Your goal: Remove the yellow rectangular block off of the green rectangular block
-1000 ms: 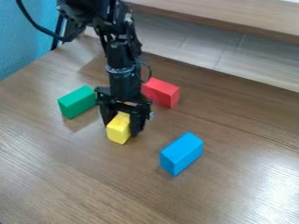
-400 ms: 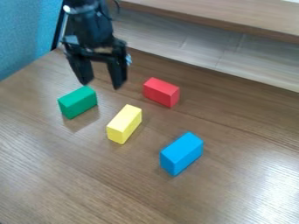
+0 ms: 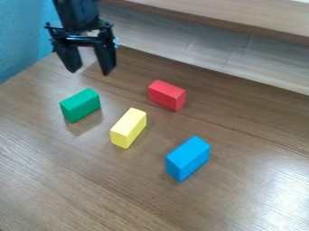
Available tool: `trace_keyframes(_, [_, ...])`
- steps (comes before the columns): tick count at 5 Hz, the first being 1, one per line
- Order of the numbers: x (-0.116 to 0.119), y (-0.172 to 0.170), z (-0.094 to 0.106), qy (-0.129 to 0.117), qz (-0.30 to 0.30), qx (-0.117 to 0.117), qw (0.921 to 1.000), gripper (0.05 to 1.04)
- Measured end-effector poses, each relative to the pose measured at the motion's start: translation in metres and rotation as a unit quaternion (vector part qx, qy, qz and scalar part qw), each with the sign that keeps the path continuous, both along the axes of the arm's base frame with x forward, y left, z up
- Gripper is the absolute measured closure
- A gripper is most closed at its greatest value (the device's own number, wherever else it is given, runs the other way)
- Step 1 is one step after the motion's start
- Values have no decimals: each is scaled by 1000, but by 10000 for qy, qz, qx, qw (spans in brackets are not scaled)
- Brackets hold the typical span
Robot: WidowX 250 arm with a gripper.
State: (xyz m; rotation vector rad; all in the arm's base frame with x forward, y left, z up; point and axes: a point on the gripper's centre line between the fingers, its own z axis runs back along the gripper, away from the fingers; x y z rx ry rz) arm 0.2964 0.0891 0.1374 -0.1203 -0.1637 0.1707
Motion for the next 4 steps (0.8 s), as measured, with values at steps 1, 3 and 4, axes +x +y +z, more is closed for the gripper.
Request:
trace_keyframes(1, [-1,2,0,6,30,-2,10000,83])
trace_keyframes(3, [1,1,3,119,-35,-25,9999,83])
trace_keyframes(4, [0,2,3,119,-27,-25,9999,83])
